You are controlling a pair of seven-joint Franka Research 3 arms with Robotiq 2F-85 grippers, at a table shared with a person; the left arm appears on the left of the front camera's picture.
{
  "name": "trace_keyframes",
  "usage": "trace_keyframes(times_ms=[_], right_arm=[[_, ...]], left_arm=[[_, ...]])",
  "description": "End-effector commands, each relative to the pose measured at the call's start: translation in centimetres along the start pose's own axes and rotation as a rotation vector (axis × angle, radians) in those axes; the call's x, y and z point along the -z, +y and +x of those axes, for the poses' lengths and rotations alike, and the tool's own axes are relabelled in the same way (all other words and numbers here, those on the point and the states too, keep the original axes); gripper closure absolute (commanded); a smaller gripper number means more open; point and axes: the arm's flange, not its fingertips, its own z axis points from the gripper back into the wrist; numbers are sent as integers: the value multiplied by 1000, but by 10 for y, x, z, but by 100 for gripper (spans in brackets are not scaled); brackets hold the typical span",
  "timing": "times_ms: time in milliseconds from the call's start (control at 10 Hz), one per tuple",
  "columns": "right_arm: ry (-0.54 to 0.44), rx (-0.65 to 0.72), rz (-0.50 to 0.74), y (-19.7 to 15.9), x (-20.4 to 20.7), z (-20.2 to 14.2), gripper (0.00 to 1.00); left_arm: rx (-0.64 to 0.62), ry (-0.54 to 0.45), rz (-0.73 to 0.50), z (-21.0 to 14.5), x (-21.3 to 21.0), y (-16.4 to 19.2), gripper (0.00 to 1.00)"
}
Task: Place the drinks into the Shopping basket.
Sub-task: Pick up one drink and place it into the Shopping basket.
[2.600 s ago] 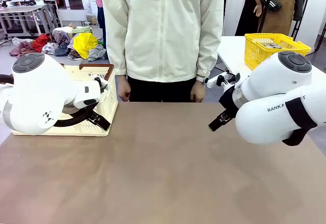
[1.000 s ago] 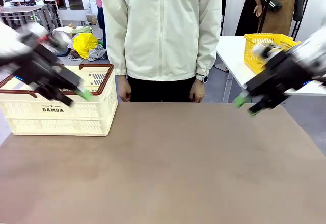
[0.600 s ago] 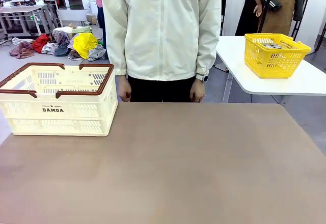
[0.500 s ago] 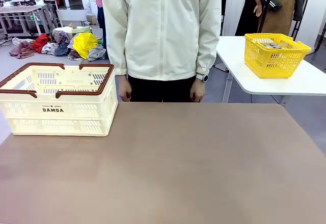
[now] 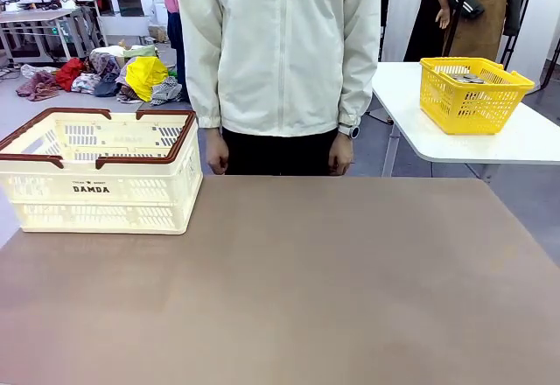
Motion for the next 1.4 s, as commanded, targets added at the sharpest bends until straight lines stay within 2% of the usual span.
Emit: trace_keyframes(times_ms=[0, 1300], right_arm=[[3, 14, 5, -3, -6, -2, 0], [3, 14, 5, -3, -6, -2, 0]], left_arm=[[-4, 7, -7, 0, -3, 0, 0], [-4, 7, -7, 0, -3, 0, 0]])
